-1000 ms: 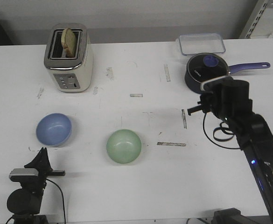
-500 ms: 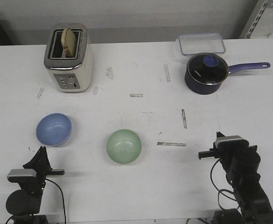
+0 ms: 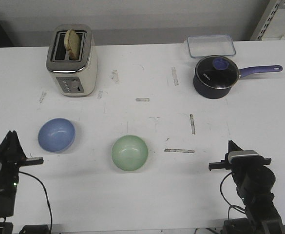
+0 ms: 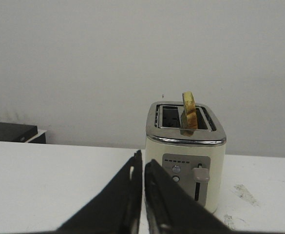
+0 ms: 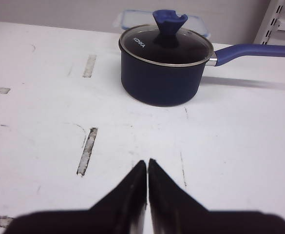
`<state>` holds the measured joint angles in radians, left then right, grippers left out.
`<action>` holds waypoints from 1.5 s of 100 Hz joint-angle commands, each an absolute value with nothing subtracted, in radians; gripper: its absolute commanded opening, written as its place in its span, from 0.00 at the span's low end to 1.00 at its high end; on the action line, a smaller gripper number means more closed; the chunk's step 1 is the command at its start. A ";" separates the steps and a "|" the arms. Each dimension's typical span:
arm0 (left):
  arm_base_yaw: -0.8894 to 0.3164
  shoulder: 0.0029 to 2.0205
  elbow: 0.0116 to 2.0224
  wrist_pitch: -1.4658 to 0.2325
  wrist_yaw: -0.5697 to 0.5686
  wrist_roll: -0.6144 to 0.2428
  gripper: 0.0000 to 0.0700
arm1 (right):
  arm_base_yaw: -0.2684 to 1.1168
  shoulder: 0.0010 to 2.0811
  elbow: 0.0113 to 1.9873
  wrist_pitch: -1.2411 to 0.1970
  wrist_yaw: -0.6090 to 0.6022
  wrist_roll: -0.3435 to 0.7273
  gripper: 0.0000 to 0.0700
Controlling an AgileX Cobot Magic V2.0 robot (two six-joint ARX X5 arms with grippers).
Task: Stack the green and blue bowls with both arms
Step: 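Reach the left gripper to the light blue bowl and grip its rim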
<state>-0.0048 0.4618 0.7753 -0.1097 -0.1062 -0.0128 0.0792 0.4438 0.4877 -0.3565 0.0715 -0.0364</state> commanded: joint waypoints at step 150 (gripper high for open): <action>0.251 1.635 1.252 -0.761 0.187 -0.045 0.04 | 0.086 0.446 0.487 -0.372 0.071 -0.023 0.00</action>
<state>0.2466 1.6157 1.2362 -0.7597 0.1894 -0.0433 0.0841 0.4438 0.4877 -0.3790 0.0711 -0.0364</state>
